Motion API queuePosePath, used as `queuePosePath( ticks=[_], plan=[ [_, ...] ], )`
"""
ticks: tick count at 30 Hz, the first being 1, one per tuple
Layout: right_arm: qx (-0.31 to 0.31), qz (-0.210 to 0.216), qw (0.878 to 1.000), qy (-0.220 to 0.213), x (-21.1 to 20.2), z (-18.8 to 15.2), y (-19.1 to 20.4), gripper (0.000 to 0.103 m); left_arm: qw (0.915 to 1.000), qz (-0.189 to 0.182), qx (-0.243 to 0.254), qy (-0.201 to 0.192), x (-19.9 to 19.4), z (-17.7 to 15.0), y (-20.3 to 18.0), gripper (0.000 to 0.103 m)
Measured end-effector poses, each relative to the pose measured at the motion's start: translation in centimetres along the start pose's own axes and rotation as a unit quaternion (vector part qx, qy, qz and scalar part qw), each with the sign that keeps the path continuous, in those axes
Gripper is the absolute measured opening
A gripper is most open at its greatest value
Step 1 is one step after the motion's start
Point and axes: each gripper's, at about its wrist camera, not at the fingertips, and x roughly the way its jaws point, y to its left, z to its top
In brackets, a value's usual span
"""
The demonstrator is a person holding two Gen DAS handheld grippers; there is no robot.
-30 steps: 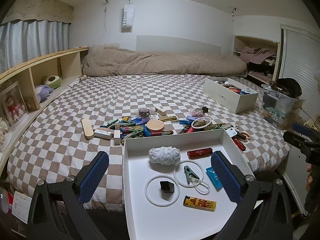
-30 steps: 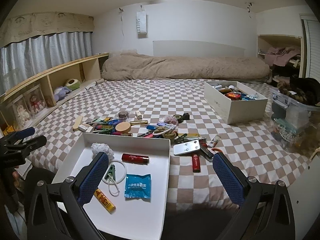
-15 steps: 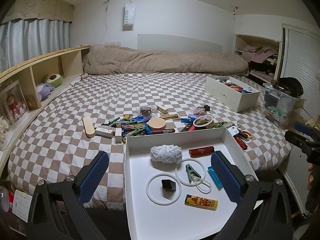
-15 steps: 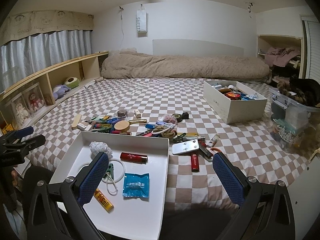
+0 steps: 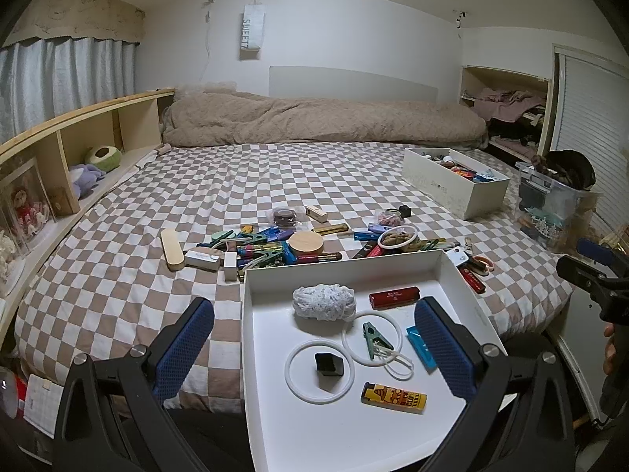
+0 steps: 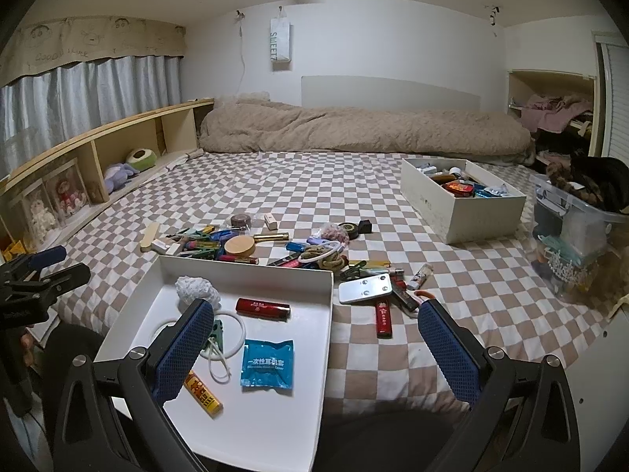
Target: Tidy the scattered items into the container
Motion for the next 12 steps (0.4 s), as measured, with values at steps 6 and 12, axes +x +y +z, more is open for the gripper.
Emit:
queuePosePath(
  ticks=[6,12],
  plan=[
    [0.003,0.002,1.000,0.000,0.03,-0.03,-0.08,0.103,0.9999,0.013,0.005,-0.005,0.17,-0.13,-0.09,0.103],
    [0.002,0.002,1.000,0.002,0.05,-0.22,-0.06,0.103,0.9999,0.012,0.003,-0.002,0.25,-0.10,-0.01,0.103]
  ],
)
